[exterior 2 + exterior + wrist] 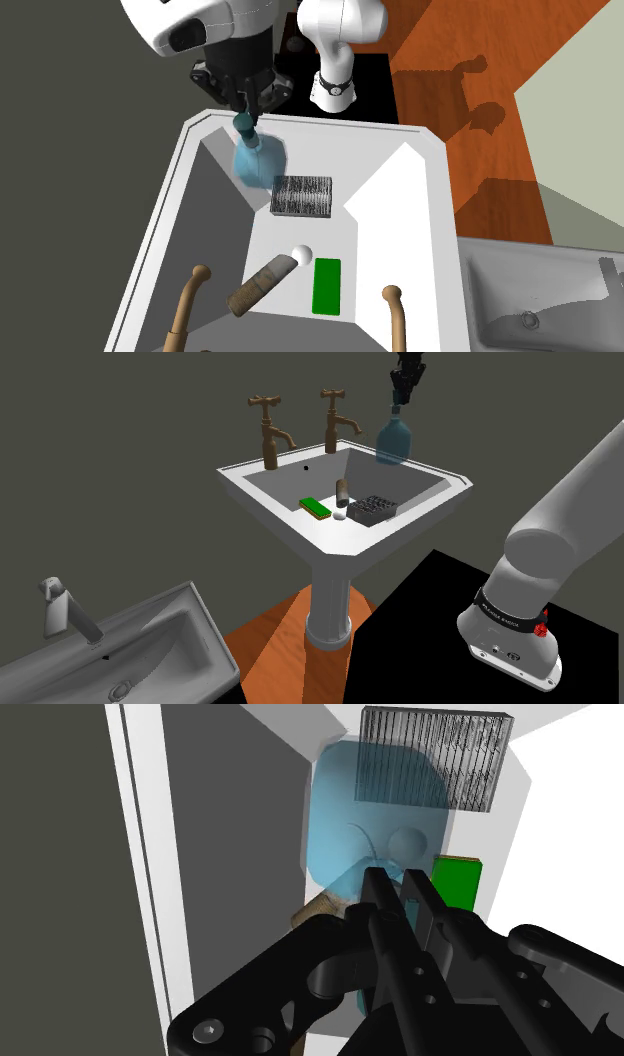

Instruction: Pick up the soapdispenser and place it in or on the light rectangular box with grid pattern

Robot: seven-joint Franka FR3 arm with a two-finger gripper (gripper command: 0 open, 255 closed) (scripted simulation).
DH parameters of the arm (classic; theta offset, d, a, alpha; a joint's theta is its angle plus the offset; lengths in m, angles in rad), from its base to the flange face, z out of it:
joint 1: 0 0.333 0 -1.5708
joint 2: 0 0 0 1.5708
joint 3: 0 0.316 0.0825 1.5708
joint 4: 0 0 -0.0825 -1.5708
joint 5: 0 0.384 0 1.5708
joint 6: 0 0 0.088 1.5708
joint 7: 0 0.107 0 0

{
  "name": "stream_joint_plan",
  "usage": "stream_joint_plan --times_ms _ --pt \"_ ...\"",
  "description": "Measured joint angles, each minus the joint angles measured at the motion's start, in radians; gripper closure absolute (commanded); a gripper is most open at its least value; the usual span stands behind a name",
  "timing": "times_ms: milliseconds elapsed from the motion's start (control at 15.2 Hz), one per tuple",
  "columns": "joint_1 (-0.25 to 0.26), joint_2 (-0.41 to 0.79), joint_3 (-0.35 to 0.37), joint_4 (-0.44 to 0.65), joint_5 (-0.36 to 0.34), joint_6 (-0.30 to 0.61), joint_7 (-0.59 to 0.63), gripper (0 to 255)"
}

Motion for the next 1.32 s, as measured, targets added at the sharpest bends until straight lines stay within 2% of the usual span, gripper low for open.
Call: stream_joint_plan --times_ms 132,330,1320 --pt "-0.004 -0.058 -0.002 -0.026 -0.009 -0.031 -0.009 255" --pt "-0.004 -0.091 0.002 -0.072 -0.013 -0.019 -0.003 255" --pt "-0.008 -0.141 -0.004 -0.321 -0.024 0.177 0.025 255"
